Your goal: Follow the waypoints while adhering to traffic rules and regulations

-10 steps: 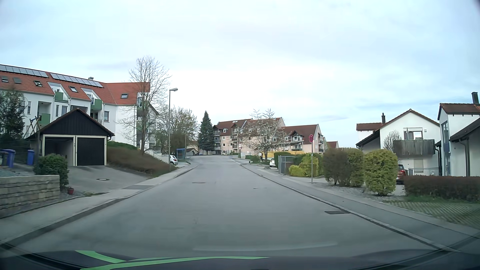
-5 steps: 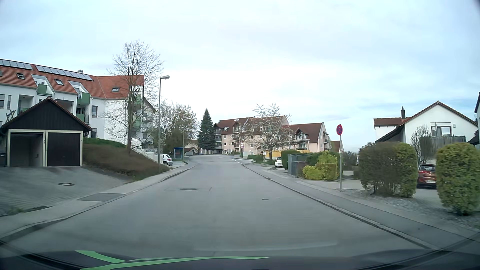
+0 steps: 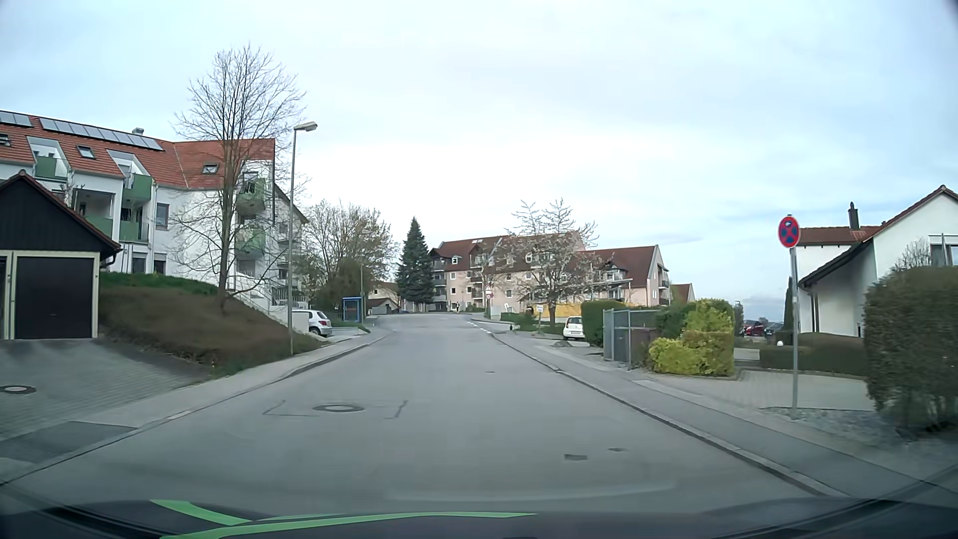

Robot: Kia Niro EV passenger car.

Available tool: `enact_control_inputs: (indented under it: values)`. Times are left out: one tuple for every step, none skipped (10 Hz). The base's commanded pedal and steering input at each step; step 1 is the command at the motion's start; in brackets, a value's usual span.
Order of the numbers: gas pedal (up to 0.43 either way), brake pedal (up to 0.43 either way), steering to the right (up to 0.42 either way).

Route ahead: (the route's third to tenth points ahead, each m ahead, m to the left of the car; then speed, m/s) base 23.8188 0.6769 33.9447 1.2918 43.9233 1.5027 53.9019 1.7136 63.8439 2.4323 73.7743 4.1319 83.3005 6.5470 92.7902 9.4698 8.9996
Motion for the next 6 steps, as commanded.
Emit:
enact_control_inputs:
  values:
    - [0.0, 0.0, -0.011]
    - [0.0, 0.0, -0.011]
    - [0.0, 0.0, -0.011]
    - [0.0, 0.0, -0.011]
    - [0.0, 0.0, -0.012]
    - [0.059, 0.0, -0.012]
